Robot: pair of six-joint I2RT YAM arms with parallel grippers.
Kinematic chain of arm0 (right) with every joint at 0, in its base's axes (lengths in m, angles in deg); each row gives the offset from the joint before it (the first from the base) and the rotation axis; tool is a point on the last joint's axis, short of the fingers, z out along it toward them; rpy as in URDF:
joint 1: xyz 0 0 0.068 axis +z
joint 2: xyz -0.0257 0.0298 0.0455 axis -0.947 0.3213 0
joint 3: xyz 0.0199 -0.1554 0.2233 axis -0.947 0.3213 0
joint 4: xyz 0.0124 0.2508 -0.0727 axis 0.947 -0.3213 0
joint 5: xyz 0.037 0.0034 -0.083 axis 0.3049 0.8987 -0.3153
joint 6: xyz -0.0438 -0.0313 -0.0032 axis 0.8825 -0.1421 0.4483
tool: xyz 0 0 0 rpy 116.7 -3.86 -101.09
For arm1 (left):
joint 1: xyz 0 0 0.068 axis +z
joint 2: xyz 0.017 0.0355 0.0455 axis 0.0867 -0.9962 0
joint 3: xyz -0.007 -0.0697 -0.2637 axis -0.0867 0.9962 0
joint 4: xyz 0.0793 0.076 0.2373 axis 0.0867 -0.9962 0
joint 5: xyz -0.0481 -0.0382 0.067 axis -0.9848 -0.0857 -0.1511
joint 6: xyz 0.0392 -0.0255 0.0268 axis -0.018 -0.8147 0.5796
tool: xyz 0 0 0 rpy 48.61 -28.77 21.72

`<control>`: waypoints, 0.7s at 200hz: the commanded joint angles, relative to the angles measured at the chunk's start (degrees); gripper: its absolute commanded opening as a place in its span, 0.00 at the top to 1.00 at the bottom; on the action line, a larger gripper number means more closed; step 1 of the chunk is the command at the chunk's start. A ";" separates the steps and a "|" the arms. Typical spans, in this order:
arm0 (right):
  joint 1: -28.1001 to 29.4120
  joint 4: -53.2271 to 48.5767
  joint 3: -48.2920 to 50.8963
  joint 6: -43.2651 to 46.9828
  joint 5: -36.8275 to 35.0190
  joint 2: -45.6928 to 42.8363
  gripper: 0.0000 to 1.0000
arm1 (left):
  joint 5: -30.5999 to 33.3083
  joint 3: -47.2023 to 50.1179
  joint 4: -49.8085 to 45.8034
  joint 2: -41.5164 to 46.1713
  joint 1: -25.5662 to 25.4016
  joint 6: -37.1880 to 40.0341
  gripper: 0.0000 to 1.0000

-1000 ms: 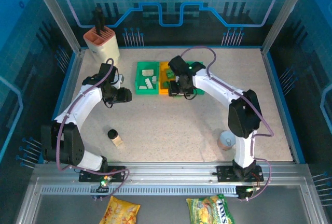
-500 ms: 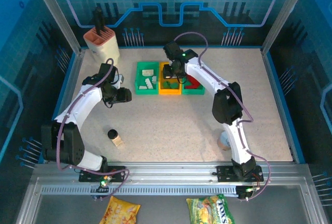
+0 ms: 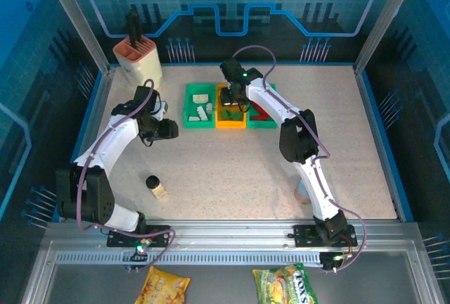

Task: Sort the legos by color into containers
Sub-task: Place the lego in the container.

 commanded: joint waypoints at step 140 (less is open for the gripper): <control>-1.42 -0.39 1.41 1.96 -1.66 -6.49 0.40 | 0.03 0.09 0.55 -0.38 0.80 0.47 0.44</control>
